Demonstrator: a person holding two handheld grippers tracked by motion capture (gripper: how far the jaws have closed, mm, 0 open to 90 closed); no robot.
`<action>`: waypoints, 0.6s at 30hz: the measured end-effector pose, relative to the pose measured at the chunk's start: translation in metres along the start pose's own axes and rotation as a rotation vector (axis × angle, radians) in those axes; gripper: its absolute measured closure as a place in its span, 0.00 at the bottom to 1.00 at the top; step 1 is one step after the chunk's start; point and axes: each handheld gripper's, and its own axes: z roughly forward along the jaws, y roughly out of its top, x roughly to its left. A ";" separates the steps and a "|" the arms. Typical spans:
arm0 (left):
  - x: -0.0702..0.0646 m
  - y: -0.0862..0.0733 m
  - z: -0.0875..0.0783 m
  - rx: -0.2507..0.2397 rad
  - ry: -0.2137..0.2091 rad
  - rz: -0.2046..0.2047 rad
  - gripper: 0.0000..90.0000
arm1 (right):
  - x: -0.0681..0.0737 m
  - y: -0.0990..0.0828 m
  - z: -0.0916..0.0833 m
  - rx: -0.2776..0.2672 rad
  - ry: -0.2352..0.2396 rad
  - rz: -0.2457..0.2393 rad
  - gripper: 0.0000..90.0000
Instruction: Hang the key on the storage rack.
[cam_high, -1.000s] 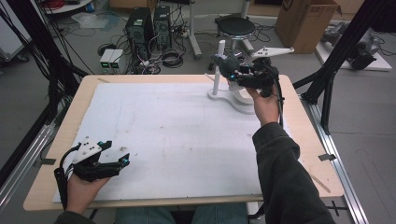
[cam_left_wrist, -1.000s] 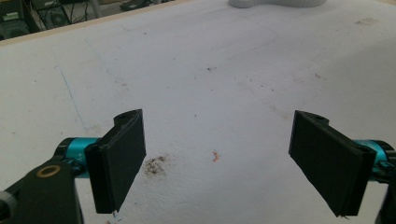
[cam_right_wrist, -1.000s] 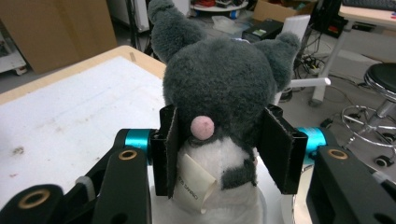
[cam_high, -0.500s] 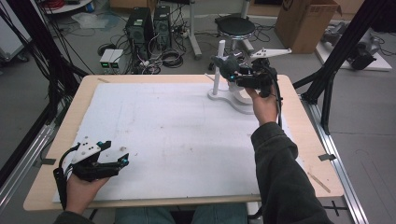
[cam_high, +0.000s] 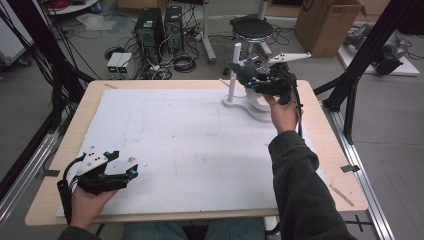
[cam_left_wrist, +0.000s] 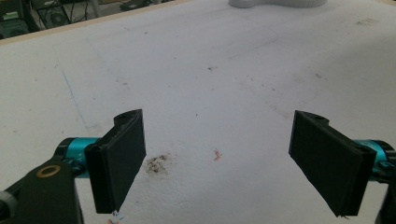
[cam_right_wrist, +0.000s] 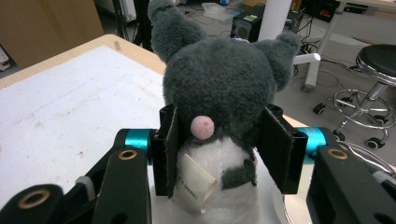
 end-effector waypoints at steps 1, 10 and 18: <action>0.000 0.000 0.000 -0.001 -0.002 -0.002 0.21 | -0.001 0.000 0.000 0.000 0.002 -0.001 0.58; 0.000 0.000 -0.001 -0.003 0.000 -0.006 0.21 | -0.005 -0.012 0.004 0.008 -0.030 0.013 0.58; 0.000 0.000 0.001 -0.002 -0.002 -0.004 0.21 | -0.008 -0.018 0.011 0.026 -0.026 0.023 0.58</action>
